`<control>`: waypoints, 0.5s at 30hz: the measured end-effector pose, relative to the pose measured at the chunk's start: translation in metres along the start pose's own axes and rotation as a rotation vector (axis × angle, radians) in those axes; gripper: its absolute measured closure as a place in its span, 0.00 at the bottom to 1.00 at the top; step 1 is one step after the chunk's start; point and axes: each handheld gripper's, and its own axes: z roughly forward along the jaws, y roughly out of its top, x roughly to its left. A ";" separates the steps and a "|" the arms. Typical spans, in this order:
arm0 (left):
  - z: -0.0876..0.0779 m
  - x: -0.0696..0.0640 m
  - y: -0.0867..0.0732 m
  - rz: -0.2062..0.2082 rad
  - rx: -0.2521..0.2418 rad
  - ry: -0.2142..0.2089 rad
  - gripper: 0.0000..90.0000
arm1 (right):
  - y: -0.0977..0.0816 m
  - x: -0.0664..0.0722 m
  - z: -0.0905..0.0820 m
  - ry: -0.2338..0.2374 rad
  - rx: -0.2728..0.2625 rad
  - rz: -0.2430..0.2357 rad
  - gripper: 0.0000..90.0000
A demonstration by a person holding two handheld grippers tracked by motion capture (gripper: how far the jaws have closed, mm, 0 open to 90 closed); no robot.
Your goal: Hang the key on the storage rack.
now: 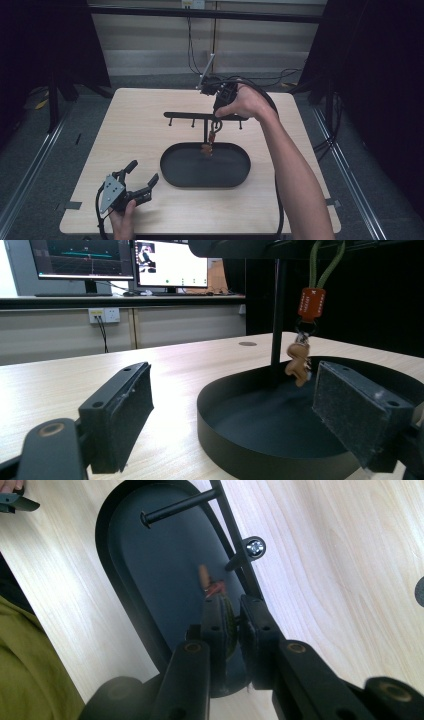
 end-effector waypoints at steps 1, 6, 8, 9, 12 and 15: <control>0.000 0.000 0.000 -0.001 -0.001 -0.001 0.18 | 0.000 0.000 0.000 0.000 0.000 -0.003 0.90; 0.000 0.000 0.000 0.003 0.002 0.000 0.18 | -0.002 -0.002 -0.001 0.005 -0.005 0.002 0.89; 0.000 0.000 0.000 0.003 0.003 0.002 0.18 | -0.003 -0.003 -0.001 0.012 -0.012 0.013 0.86; 0.000 0.000 0.000 0.006 0.005 0.002 0.18 | -0.003 -0.003 -0.002 0.010 -0.010 0.019 0.86; 0.000 0.000 0.000 0.001 0.001 0.003 0.18 | -0.005 -0.002 -0.004 0.018 -0.024 0.018 0.83; 0.000 0.000 0.000 0.000 0.000 0.003 0.18 | -0.008 -0.001 -0.005 0.026 -0.032 0.039 0.76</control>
